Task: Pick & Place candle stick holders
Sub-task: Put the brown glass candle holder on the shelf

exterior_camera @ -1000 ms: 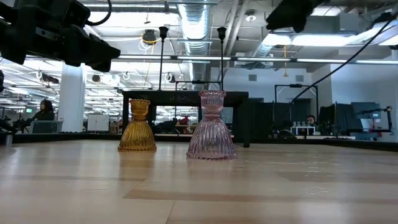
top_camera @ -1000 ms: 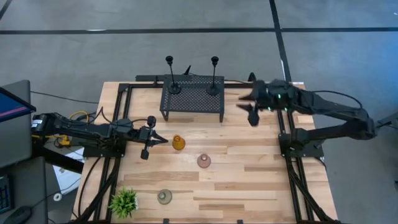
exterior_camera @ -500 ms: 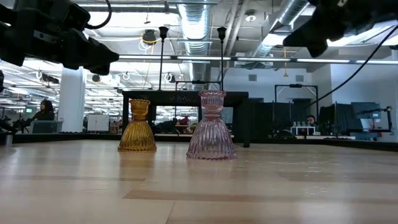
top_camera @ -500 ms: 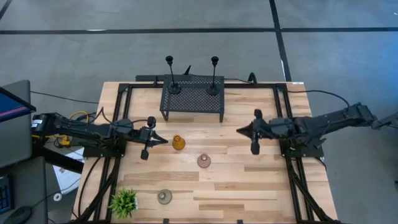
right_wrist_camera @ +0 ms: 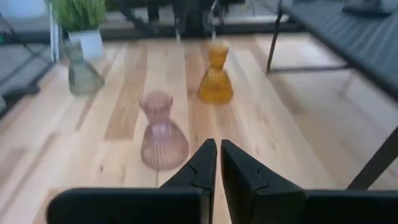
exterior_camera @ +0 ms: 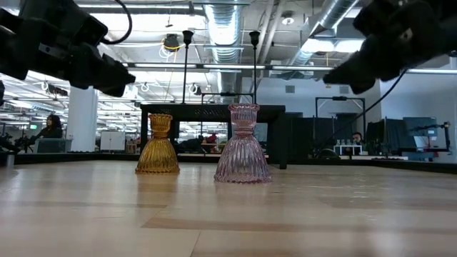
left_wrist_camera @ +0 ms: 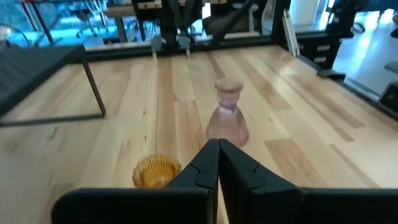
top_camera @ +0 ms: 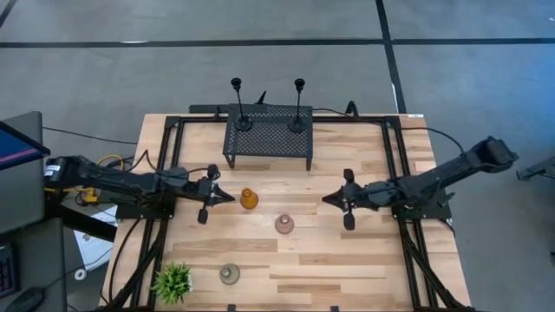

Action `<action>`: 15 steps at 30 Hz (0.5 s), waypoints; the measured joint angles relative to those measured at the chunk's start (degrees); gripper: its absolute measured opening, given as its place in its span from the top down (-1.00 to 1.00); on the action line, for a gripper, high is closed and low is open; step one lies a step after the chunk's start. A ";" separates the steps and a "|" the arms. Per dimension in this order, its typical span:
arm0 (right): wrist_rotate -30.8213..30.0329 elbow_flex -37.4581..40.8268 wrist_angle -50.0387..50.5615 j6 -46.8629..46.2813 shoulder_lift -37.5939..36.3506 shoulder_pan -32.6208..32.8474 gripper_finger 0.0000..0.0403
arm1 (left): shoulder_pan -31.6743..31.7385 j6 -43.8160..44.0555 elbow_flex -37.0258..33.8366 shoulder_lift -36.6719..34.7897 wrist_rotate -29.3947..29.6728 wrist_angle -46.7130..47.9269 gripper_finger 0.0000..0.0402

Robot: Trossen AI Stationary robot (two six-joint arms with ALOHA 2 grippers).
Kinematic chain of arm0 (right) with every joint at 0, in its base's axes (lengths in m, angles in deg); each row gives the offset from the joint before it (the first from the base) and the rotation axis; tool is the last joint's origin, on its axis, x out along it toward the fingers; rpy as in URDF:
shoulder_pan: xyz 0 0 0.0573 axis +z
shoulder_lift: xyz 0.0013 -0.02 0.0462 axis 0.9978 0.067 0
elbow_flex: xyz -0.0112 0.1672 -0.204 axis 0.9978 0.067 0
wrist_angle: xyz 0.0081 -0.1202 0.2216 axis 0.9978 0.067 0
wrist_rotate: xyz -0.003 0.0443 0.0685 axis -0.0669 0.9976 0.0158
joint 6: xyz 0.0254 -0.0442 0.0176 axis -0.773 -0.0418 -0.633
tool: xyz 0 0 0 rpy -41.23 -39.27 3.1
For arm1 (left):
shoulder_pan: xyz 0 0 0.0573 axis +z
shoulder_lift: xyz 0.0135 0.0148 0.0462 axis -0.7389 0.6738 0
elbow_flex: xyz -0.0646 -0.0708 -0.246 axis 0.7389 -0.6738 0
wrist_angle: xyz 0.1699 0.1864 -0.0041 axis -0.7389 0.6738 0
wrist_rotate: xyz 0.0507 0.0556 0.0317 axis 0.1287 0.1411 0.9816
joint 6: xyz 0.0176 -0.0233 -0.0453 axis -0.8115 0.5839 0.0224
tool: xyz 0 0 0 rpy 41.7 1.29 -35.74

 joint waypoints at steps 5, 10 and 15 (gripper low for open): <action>0.16 0.00 -1.57 0.20 4.71 -1.25 0.95 | -0.01 2.13 0.01 4.15 -0.02 -0.01 0.95; 0.14 -0.02 -5.44 0.13 6.18 -3.14 0.99 | -0.02 3.43 0.02 7.04 -0.02 -0.06 0.96; 0.20 -0.02 -6.22 -2.89 6.19 -3.24 0.99 | 0.00 3.43 0.02 7.59 -0.01 -0.05 0.97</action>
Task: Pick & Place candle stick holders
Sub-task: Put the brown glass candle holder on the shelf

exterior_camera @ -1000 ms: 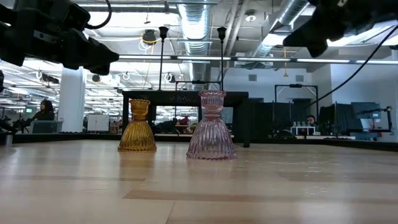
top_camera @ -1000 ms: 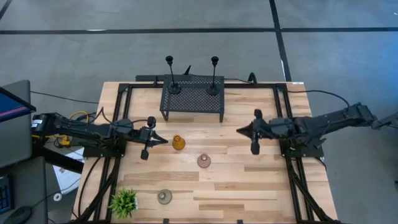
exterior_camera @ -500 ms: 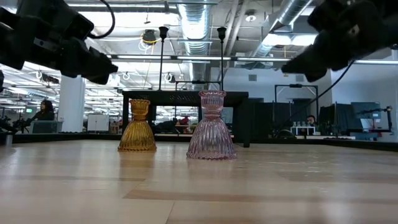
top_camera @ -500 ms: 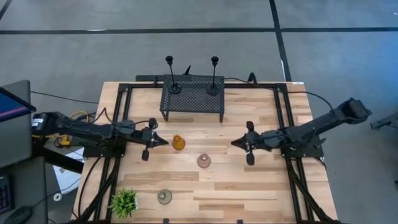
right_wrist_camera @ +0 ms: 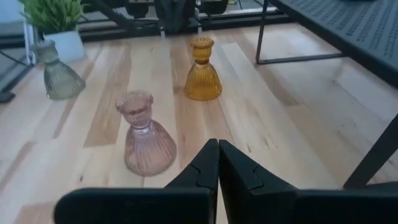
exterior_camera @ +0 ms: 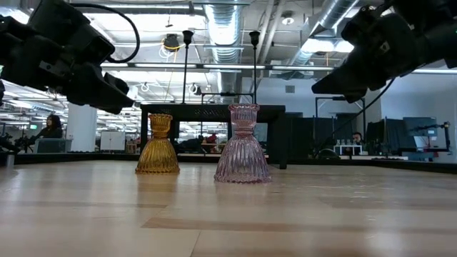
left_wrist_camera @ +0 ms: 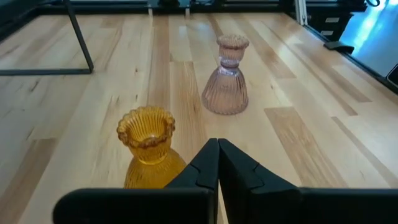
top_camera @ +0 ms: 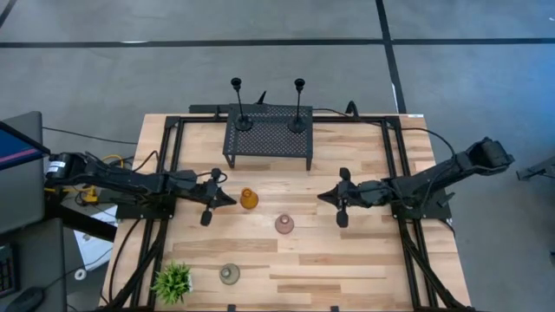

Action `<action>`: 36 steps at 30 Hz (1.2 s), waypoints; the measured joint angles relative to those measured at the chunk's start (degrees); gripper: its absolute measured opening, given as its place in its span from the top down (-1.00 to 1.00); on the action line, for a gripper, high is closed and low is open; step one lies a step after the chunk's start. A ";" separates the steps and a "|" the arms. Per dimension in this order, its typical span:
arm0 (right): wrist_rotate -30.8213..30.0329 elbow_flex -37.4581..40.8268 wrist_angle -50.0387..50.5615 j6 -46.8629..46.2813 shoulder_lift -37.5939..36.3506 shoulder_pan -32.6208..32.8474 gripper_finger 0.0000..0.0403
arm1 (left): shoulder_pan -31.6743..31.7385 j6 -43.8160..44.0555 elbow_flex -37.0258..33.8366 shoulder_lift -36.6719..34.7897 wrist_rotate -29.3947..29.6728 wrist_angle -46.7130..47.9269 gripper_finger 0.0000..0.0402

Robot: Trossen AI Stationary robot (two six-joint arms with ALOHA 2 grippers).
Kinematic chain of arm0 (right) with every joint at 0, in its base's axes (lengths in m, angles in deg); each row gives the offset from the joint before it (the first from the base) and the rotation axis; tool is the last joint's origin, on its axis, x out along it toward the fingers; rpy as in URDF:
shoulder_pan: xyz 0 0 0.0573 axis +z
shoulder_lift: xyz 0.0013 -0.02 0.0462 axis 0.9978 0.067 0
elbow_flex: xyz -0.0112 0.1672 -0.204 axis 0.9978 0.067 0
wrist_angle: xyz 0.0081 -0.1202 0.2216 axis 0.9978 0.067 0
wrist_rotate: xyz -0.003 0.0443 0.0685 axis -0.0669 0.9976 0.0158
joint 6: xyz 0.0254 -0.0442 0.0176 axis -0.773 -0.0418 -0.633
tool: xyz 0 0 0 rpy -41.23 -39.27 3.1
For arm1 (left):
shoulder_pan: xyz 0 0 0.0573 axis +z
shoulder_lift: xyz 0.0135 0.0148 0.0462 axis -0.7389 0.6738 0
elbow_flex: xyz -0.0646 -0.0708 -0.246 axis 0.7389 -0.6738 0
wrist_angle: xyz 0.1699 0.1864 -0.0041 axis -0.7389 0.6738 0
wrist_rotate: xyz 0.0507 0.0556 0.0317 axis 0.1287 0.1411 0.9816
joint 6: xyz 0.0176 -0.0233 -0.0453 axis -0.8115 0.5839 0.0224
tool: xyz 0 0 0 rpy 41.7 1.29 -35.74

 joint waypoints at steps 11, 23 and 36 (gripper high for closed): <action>0.00 0.00 -1.07 -2.10 0.02 0.00 1.00 | -0.02 1.11 0.00 4.03 3.65 -0.01 0.80; 0.00 0.00 -0.98 -2.08 0.02 0.00 1.00 | -0.02 8.52 0.00 12.88 11.57 -3.74 0.36; 0.00 0.00 -0.87 -2.08 0.02 0.00 1.00 | 0.00 9.86 0.04 24.23 14.39 -18.32 -0.18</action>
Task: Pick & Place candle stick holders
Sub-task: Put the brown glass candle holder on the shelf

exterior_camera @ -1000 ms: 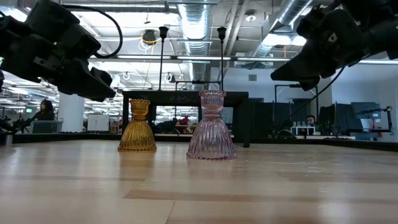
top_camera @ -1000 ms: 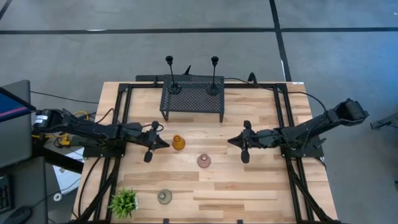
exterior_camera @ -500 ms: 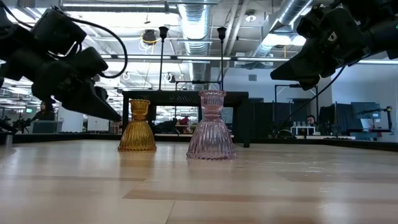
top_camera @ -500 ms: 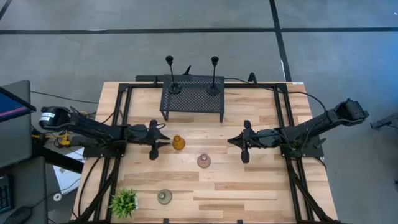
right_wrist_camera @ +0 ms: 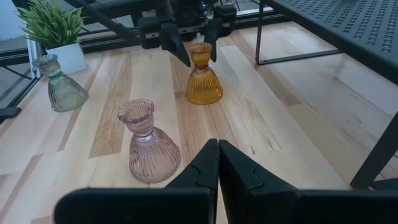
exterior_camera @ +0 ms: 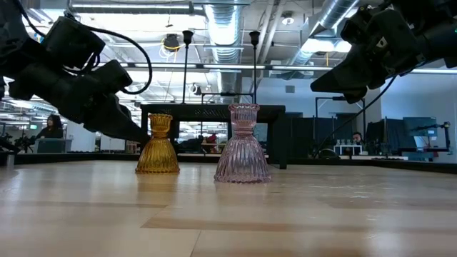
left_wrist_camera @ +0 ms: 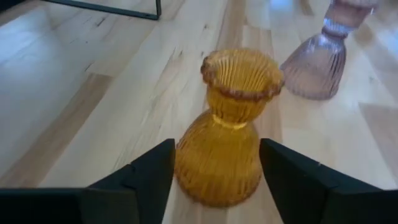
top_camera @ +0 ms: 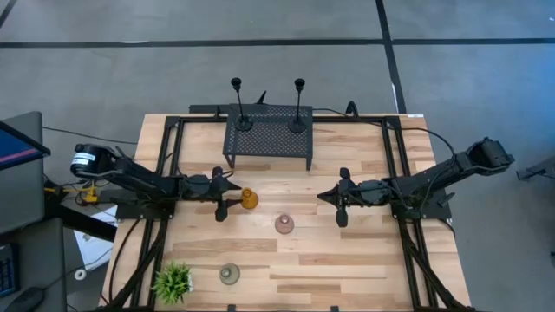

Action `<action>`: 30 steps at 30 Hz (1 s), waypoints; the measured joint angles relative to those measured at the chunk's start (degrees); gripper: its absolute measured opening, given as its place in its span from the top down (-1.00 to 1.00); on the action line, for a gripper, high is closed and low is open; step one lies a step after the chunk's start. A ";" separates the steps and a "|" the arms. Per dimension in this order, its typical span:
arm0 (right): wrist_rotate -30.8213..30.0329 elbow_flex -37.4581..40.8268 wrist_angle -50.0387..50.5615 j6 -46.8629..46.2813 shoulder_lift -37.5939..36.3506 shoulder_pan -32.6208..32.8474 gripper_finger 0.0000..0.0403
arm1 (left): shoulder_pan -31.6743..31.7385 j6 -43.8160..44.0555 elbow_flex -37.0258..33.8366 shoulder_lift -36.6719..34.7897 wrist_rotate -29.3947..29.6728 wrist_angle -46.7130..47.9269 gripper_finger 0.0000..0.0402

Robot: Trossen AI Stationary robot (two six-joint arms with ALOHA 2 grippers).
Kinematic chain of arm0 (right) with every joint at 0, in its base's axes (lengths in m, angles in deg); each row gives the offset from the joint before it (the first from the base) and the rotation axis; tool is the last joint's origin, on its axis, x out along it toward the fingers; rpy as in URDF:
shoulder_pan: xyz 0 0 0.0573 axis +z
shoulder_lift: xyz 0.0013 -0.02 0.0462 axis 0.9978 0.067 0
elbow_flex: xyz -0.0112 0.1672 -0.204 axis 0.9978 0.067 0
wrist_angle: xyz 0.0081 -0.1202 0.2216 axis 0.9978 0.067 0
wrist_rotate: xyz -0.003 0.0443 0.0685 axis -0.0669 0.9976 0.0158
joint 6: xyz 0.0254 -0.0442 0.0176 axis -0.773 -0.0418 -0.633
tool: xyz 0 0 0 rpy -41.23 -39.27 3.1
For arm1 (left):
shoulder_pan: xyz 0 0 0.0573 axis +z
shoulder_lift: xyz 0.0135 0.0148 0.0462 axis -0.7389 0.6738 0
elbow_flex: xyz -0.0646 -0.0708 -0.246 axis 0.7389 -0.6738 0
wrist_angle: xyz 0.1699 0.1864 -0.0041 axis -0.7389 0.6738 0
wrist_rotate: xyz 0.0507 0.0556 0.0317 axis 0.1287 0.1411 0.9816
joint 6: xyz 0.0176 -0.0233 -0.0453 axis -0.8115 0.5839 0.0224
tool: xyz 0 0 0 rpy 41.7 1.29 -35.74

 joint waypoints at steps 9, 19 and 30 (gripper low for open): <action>0.00 0.00 0.00 0.00 0.00 -0.02 1.00 | 0.00 1.53 0.02 5.76 -0.02 -9.51 -0.39; 0.00 0.00 0.00 0.00 0.00 -0.02 1.00 | 0.00 1.73 4.79 12.65 -0.07 -10.99 -0.41; 0.00 0.00 0.04 0.00 0.00 -0.02 1.00 | 0.00 1.73 5.81 14.94 -0.15 -11.02 -0.41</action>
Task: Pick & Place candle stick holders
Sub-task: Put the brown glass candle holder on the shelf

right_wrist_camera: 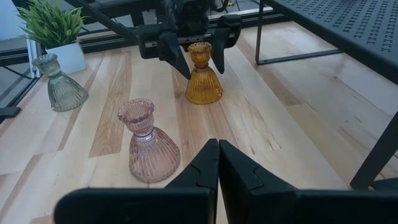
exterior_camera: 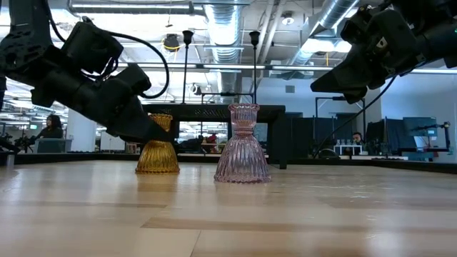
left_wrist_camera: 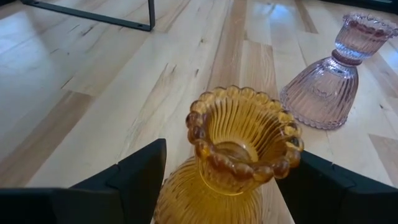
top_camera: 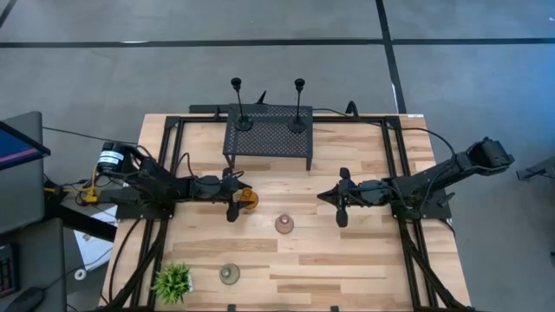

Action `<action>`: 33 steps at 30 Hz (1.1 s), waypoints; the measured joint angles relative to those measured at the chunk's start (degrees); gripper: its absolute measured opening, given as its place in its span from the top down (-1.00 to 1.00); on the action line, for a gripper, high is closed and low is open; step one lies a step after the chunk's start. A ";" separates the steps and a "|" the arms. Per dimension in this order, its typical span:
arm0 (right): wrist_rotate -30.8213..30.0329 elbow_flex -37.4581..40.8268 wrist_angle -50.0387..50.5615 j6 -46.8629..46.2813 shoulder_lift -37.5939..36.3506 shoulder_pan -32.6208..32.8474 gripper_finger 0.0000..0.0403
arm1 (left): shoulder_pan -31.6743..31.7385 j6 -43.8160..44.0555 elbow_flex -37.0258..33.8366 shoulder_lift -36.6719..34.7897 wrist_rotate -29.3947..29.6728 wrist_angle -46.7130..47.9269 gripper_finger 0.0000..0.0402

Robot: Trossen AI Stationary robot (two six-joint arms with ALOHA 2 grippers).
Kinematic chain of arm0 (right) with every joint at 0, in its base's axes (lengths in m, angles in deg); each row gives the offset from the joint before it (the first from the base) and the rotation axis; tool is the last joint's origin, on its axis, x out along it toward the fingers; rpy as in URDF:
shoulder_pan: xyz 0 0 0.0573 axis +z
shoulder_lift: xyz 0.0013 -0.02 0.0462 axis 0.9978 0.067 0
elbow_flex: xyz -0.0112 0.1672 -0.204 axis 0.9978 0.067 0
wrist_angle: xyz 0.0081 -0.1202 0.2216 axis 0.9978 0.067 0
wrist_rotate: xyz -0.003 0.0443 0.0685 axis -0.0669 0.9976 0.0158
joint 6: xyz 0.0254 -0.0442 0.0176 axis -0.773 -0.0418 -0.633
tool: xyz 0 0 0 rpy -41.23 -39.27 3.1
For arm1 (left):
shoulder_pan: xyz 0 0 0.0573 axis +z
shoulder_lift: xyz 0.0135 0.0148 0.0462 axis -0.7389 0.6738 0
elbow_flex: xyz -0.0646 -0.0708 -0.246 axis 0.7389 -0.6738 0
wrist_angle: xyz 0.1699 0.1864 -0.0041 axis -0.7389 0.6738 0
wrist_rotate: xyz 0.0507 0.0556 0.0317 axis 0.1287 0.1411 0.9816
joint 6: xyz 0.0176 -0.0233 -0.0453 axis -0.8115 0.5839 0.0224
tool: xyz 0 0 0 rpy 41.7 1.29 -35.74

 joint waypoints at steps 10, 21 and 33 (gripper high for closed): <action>0.00 0.00 0.00 0.00 0.00 0.00 1.00 | 0.00 0.00 0.00 0.00 0.07 0.01 -0.41; 0.00 0.00 0.00 0.00 0.00 0.00 1.00 | 0.00 1.48 0.00 0.00 0.11 0.02 -0.41; 0.00 0.00 0.00 0.00 0.00 0.00 1.00 | 0.00 1.49 0.00 0.00 0.09 0.02 -0.30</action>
